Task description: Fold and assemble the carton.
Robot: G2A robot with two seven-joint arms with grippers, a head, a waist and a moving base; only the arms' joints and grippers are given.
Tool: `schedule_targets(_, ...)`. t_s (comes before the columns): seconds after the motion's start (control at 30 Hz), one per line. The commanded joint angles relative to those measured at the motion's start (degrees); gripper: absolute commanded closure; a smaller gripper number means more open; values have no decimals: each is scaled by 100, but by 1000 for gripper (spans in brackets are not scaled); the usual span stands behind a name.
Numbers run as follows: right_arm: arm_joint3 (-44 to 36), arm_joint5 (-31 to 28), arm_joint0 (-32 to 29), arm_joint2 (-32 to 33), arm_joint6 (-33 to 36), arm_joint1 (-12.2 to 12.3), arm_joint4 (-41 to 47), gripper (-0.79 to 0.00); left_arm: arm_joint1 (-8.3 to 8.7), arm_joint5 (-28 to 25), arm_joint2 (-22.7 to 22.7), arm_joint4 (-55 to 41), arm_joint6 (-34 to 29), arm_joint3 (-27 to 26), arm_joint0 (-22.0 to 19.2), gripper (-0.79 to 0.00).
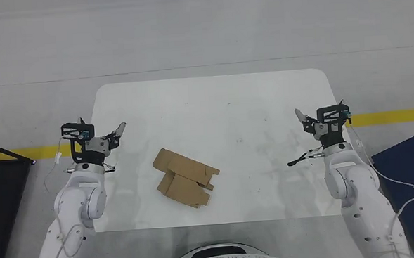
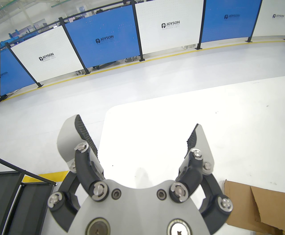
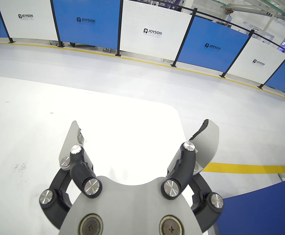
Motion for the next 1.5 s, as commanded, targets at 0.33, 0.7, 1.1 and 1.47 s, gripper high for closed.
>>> schedule_targets(0.33,0,0,0,0,0,0,0,-785,47,-112,388,2479,1416,-539,671,-785)
schedule_targets(0.7,0,0,0,0,0,0,0,-785,47,-112,388,2479,1416,-539,671,-785)
schedule_targets(1.1,0,0,0,0,0,0,0,-785,239,-354,-168,4867,2446,-449,1495,-785)
schedule_targets(1.47,0,0,0,0,0,0,0,-785,338,777,-147,7273,3363,-17,2112,-785)
